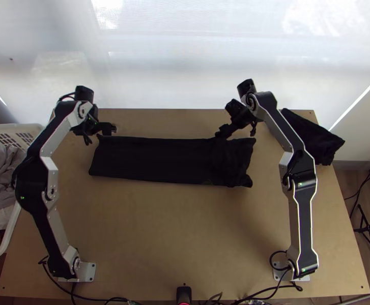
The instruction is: Fold the t-shirt
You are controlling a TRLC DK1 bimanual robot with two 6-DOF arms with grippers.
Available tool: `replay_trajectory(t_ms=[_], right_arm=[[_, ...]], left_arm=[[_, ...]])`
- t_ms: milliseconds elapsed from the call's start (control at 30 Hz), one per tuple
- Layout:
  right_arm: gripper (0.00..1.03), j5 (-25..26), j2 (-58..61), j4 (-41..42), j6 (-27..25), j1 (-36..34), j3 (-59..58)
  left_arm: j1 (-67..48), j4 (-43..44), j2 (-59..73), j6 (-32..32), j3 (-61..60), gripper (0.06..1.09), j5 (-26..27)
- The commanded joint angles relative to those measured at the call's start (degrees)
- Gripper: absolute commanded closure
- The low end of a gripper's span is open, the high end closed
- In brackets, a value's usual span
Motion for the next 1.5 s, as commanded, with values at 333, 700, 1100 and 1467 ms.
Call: replay_trajectory(t_ms=[333, 700, 1100, 1467], right_arm=[[0.04, -3.41, -17.18, -2.98, 5.79, 3.52, -4.55], [0.04, -3.41, -22.54, 6.60, 4.64, 5.98, -28.54], [0.04, -3.32, -23.86, 12.57, 5.00, 5.81, -37.33], [0.04, -3.24, -23.51, 13.63, 4.91, 5.90, -39.00]], left_arm=[[1.22, -7.95, -13.09, -3.37, -12.33, 0.12, 2.40], [-0.89, -3.03, -8.52, -4.16, -12.50, 0.12, 1.43], [-1.51, -1.36, -3.86, -4.16, -10.57, 0.12, 0.20], [-1.60, -0.92, -1.84, -4.16, -10.66, 0.12, -0.50]])
